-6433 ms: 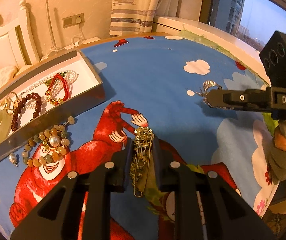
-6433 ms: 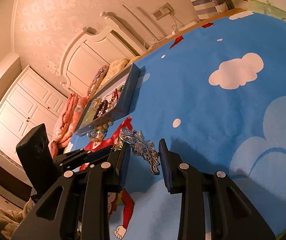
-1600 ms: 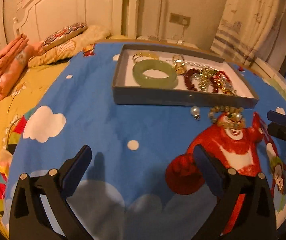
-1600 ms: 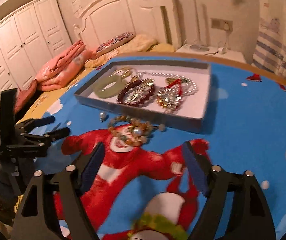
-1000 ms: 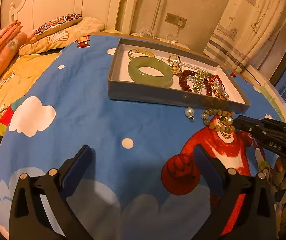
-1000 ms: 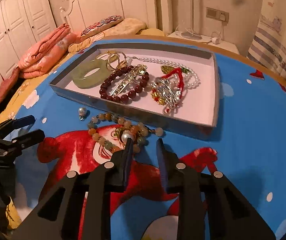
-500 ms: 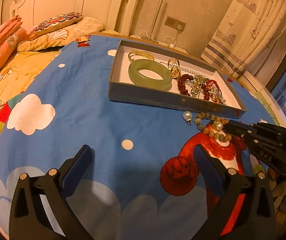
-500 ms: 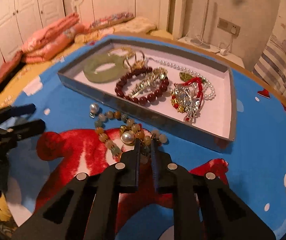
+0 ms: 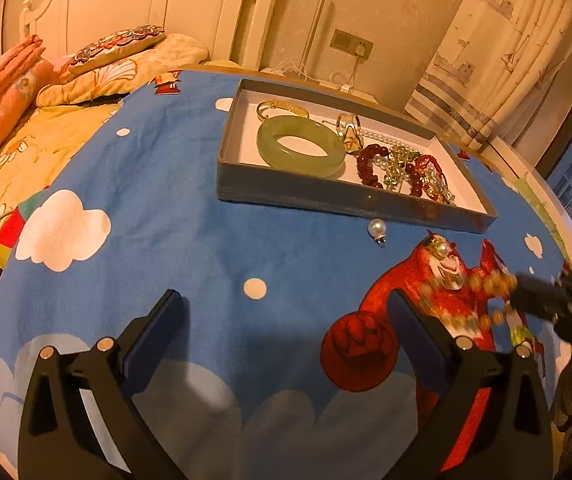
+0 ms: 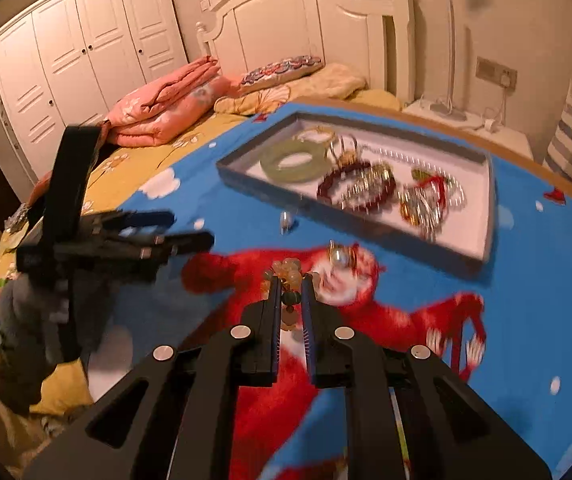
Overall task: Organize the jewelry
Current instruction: 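Grasp the pearl earring with the left tool while the right tool holds the bead bracelet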
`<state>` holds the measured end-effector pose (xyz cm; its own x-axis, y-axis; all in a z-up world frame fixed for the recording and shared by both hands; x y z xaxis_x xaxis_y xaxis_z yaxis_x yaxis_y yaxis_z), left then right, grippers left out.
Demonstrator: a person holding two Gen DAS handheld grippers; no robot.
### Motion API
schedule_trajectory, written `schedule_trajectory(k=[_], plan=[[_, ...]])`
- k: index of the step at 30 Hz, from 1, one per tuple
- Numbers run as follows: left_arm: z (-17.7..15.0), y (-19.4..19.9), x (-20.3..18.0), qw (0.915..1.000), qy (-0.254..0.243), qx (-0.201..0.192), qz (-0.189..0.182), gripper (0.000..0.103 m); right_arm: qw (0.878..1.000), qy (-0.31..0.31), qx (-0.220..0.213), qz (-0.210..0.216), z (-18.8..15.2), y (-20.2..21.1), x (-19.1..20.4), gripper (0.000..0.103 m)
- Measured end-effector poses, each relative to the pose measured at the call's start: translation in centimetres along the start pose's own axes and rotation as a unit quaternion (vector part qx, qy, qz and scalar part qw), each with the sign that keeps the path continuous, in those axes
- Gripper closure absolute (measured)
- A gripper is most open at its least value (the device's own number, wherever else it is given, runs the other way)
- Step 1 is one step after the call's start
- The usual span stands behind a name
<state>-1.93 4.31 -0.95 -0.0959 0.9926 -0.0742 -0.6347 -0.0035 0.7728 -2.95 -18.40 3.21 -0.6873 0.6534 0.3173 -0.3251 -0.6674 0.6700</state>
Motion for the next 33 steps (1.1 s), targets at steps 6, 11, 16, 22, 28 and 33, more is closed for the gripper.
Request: schedule_trajectory(k=[6, 11, 16, 22, 28, 33], plan=[[0.0, -0.2, -0.6, 0.9997, -0.015, 0.005, 0.021, 0.002, 0.999, -0.043, 0.023, -0.018, -3.9, 0.7, -2.6, 0.087], [0.1, -0.3, -0.8, 0.9989, -0.023, 0.008, 0.039, 0.002, 0.998, -0.06, 0.009, -0.006, -4.5, 1.6, -3.1, 0.059], [0.0, 0.0, -1.8, 0.9963, -0.051, -0.003, 0.069, 0.002, 0.997, -0.072, 0.015, -0.002, -3.8, 0.9, -3.8, 0.059], [-0.2, 0.0, -4.7, 0.9937, -0.094, 0.001, 0.062, 0.002, 0.999, -0.033, 0.035, -0.025, -2.7, -0.7, -3.3, 0.059], [0.3, -0.5, -9.0, 0.989, -0.144, 0.002, 0.034, 0.002, 0.998, -0.005, 0.036, -0.049, -3.9, 0.4, -3.1, 0.085], [1.4, -1.3, -11.3, 0.9879, -0.155, -0.002, 0.001, 0.013, 0.998, -0.046, 0.017, -0.043, -5.1, 2.2, -4.6, 0.086]])
Point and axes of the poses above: each gripper's, at about its wrist camera, not at the fingertips, and y roughly against the way its jaws point, x to its left, z to its top, the point moved 3 cm from there along -y, roughly the way its jaws point, and after that the axes turned 11 degrees about z, right-handed, at the moved point
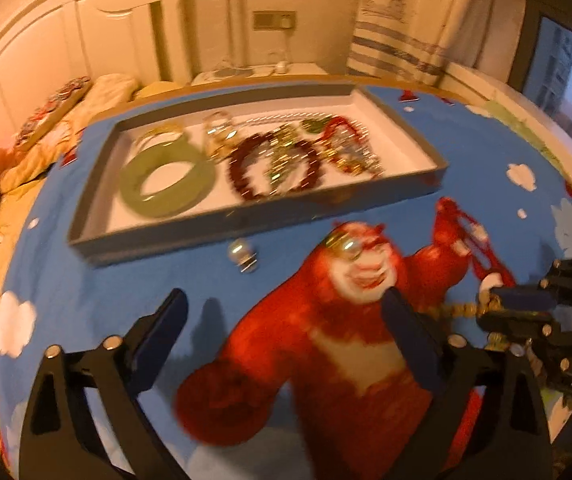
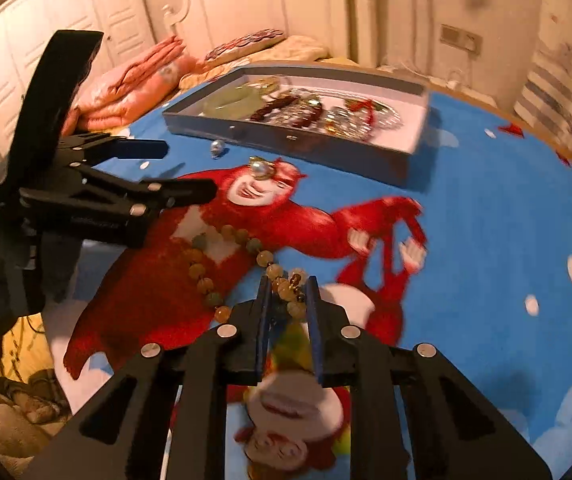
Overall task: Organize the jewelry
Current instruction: 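Grasp the pearl earring with the left tool while the right tool holds the bead bracelet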
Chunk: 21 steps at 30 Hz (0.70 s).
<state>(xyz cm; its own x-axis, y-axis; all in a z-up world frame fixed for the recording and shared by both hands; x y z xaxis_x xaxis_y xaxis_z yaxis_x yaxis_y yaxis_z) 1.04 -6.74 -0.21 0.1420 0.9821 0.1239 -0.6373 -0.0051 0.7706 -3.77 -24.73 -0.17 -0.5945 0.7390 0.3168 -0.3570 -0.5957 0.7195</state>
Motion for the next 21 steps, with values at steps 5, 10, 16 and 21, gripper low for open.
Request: schedule_trajectory(k=[5, 10, 16, 21], plan=[[1.1, -1.4, -1.1, 0.999, 0.016, 0.012, -0.041, 0.029, 1.0, -0.024, -0.009, 0.011, 0.0, 0.1, -0.7, 0.085], [2.3, -2.6, -2.7, 0.9997, -0.002, 0.009, -0.023, 0.044, 0.999, -0.032, -0.013, 0.019, 0.1, 0.1, -0.7, 0.085], [2.7, -2.7, -4.3, 0.9981, -0.06, 0.004, -0.011, 0.071, 0.998, -0.048, -0.019, 0.031, 0.2, 0.2, -1.1, 0.085], [2.5, -2.5, -4.8, 0.9967, -0.08, 0.002, -0.011, 0.078, 0.997, -0.055, -0.023, 0.038, 0.1, 0.3, -1.4, 0.085]])
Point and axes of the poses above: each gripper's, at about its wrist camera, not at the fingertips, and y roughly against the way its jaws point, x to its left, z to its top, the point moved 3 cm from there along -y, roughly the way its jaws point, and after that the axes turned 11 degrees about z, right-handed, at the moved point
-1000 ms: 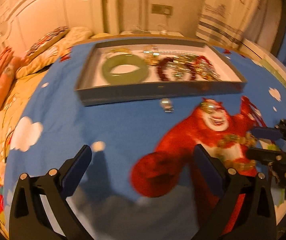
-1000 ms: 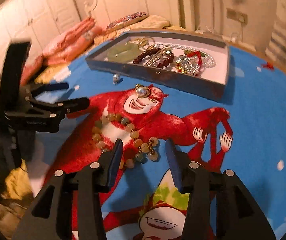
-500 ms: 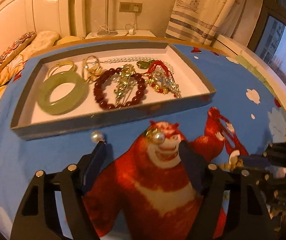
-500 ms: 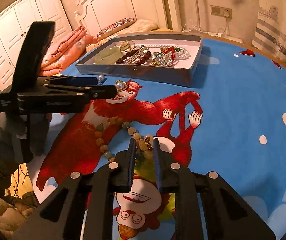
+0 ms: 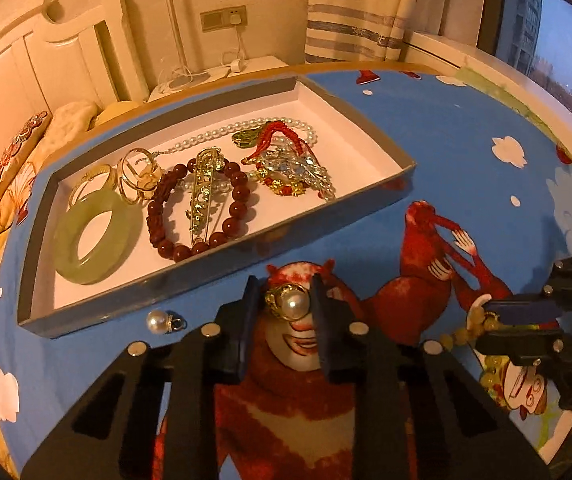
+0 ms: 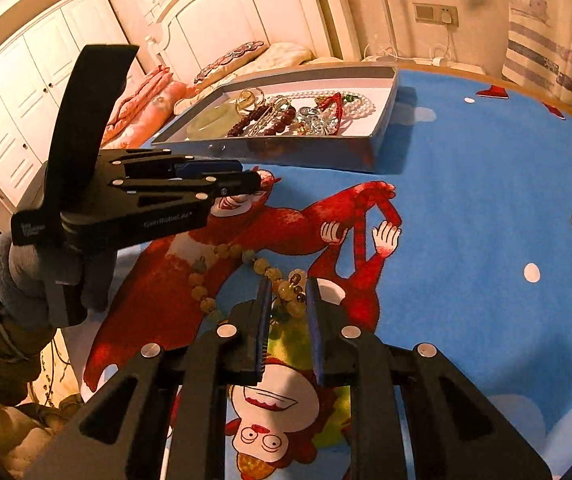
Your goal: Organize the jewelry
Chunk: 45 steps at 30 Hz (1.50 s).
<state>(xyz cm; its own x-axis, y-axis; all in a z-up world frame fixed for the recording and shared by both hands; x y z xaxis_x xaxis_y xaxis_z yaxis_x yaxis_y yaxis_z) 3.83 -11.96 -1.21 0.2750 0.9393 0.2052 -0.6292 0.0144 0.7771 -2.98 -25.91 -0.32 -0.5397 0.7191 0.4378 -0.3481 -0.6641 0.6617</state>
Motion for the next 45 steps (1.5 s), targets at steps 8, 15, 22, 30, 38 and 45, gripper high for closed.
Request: schedule_trajectory(k=[8, 15, 22, 30, 38, 45], plan=[[-0.3, 1.5, -0.1, 0.9997, 0.011, -0.018, -0.011, 0.078, 1.0, 0.004, -0.016, -0.001, -0.1, 0.7, 0.0, 0.085], [0.2, 3.3, -0.6, 0.9987, 0.015, -0.035, -0.035, 0.078, 1.0, 0.002, -0.023, 0.001, -0.1, 0.9, -0.1, 0.085], [-0.3, 4.2, -1.6, 0.9991, -0.007, -0.041, -0.008, 0.077, 1.0, 0.002, -0.024, -0.004, -0.2, 1.0, 0.0, 0.085], [-1.1, 4.1, -1.1, 0.9992, -0.016, -0.035, -0.006, 0.064, 1.0, 0.0, -0.021, -0.005, -0.1, 1.0, -0.1, 0.085], [-1.5, 1.6, -0.5, 0.9998, -0.011, -0.009, -0.014, 0.063, 1.0, -0.004, -0.017, -0.006, -0.1, 0.8, -0.2, 0.085], [-1.9, 1.5, -0.4, 0.9995, -0.017, -0.011, -0.022, 0.079, 1.0, -0.005, -0.017, -0.006, 0.0, 0.8, -0.3, 0.085]])
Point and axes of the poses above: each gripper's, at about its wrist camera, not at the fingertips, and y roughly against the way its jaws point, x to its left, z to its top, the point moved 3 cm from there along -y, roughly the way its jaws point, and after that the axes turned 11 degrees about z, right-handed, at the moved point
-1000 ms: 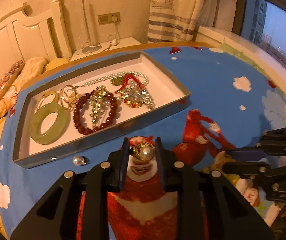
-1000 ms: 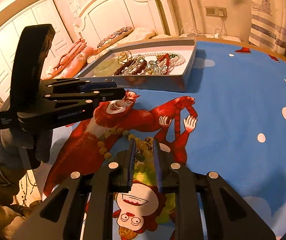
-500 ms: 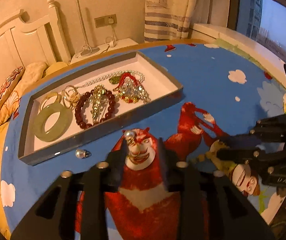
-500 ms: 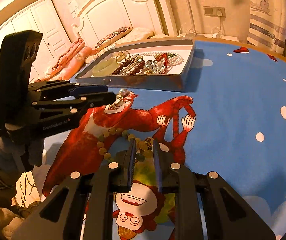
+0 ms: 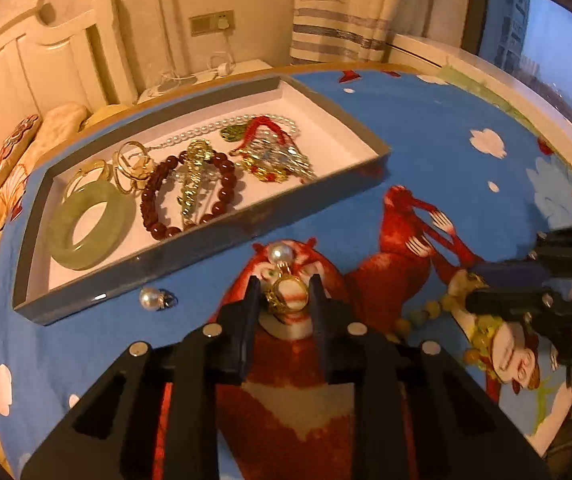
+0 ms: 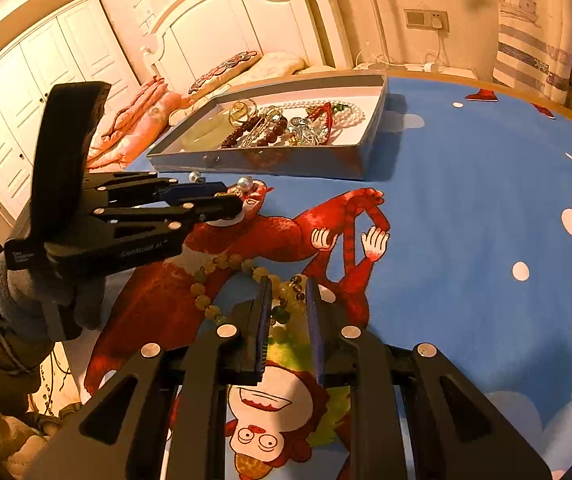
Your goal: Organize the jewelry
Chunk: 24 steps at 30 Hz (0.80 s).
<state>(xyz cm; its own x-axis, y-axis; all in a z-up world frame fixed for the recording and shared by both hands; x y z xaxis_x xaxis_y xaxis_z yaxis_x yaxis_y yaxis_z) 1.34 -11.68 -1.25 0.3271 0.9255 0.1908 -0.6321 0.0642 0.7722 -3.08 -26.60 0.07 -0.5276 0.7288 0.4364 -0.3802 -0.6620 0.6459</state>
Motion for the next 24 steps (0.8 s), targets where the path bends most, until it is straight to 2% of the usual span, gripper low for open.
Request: schedule_trajectory(k=[7, 14, 17, 24], plan=[[-1.0, 2.1, -0.1, 1.0, 0.0, -0.008, 0.0, 0.079, 1.0, 0.003, -0.006, 0.001, -0.1, 0.2, 0.1, 0.085], [-1.2, 3.1, 0.6, 0.9998, 0.005, -0.016, 0.014, 0.079, 0.999, 0.012, -0.045, 0.0, 0.1, 1.7, 0.8, 0.085], [-1.3, 3.3, 0.8, 0.9997, 0.004, -0.019, 0.018, 0.079, 0.998, 0.013, -0.056, 0.015, 0.6, 2.4, 1.6, 0.085], [-1.2, 3.7, 1.3, 0.9994, 0.006, -0.026, 0.022, 0.079, 0.996, 0.052, -0.07, 0.006, 2.6, 3.3, 4.0, 0.085]])
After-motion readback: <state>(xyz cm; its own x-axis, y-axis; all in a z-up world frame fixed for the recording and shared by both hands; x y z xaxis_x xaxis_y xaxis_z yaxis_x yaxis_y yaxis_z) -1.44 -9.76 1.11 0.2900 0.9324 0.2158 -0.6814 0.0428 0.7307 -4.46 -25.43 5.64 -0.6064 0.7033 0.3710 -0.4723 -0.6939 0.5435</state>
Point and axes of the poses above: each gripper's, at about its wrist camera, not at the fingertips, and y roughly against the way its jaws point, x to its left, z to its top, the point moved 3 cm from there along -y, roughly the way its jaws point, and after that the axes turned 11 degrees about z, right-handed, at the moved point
